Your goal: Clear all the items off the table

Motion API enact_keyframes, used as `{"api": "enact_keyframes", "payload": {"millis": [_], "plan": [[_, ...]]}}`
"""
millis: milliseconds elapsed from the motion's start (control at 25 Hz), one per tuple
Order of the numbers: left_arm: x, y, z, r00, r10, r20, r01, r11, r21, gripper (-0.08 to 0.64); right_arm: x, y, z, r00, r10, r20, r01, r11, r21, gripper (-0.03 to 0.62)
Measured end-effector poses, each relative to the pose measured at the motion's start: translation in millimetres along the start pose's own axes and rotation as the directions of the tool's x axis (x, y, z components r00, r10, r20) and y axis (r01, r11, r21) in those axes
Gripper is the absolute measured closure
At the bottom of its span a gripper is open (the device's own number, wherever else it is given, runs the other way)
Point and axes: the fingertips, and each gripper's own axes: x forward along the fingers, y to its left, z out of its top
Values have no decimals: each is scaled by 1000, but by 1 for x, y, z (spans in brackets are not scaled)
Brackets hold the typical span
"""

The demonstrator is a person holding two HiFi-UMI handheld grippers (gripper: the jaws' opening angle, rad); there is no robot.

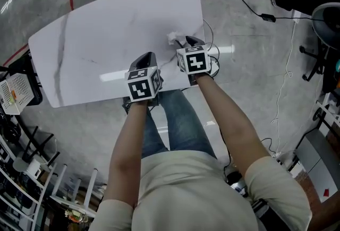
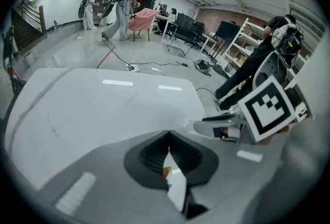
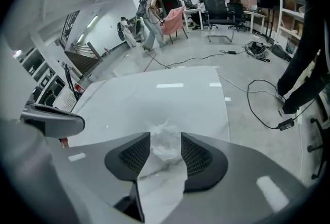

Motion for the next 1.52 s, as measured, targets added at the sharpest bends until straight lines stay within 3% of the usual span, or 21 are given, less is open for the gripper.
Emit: {"api": "enact_keyframes", "payload": {"millis": [280, 440, 640, 720, 800, 840, 1520], "plan": [[5, 19, -10, 1000, 13, -6, -13, 1000, -19, 552, 28, 0, -9, 998, -23, -54, 21, 999, -40, 325], [5, 32, -17, 1000, 25, -12, -25, 999, -37, 552, 40, 2, -9, 997, -26, -76, 22, 998, -58, 308], [2, 42, -21, 999, 37, -15, -38, 998, -56, 552, 47, 6, -7, 996, -43, -84, 34, 994, -107, 371], [0, 43, -20, 999, 38, -11, -39, 997, -59, 552, 45, 5, -5, 995, -59, -75, 49, 990, -133, 421], [-2, 43, -21, 999, 38, -8, -38, 997, -63, 552, 41, 4, -3, 995, -75, -65, 64, 986, -152, 532], [-3, 43, -21, 999, 37, -8, -38, 997, -64, 552, 40, 4, -2, 995, -75, -60, 65, 986, -154, 547], [-49, 49, -17, 999, 24, 31, -22, 998, -66, 552, -29, 43, 21, 993, -94, 68, 102, 986, -131, 571]]}}
